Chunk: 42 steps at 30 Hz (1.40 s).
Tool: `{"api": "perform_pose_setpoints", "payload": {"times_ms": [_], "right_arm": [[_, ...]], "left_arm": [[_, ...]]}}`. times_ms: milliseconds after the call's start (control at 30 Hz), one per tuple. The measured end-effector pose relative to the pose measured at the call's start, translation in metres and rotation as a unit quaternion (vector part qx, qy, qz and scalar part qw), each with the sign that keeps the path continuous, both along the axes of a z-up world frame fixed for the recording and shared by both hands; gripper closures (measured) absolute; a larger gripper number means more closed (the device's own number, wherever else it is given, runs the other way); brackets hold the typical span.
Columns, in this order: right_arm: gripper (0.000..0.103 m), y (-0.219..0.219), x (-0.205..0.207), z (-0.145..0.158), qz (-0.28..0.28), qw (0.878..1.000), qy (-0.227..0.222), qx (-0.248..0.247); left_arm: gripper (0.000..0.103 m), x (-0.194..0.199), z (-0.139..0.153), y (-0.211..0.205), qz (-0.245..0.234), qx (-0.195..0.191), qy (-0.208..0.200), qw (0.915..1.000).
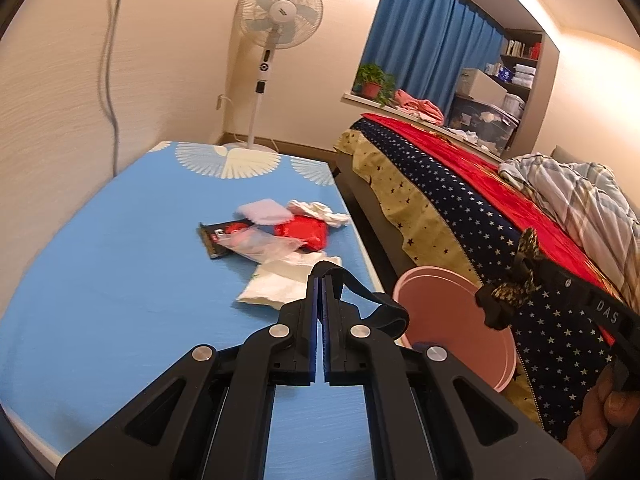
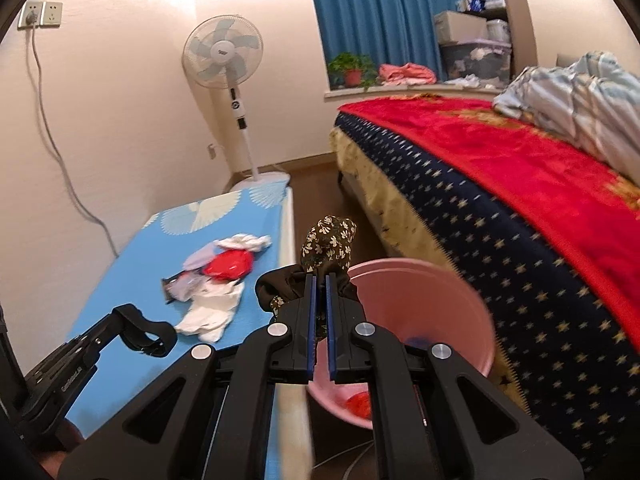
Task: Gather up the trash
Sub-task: 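Lift both black items and carry them over the pink bin, then open both tools to drop the black items into the pink bin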
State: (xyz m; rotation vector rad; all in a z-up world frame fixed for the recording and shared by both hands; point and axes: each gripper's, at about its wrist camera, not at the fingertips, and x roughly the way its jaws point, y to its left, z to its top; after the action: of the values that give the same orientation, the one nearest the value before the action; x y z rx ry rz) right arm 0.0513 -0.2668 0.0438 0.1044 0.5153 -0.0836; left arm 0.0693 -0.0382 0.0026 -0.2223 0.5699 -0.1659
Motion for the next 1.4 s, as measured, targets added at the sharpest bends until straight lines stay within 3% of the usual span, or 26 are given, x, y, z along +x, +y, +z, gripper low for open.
{"api": "perform_pose_setpoints", "payload": {"times_ms": [533, 1267, 1400], "right_arm": [[0.098, -0.047, 0.01, -0.003, -0.08, 0.996, 0.012, -0.045], [0.098, -0.075, 0.032, -0.024, -0.114, 0.992, 0.04, -0.039], [0.09, -0.077, 0.032, -0.025, -0.122, 0.991, 0.041, -0.036]], "left_arm": [[0.101, 0.02, -0.012, -0.076, -0.069, 0.013, -0.002, 0.9975], [0.101, 0.053, -0.041, -0.134, -0.126, 0.005, 0.023, 0.9917], [0.098, 0.054, -0.043, -0.138, -0.137, -0.001, 0.027, 0.9902]]}}
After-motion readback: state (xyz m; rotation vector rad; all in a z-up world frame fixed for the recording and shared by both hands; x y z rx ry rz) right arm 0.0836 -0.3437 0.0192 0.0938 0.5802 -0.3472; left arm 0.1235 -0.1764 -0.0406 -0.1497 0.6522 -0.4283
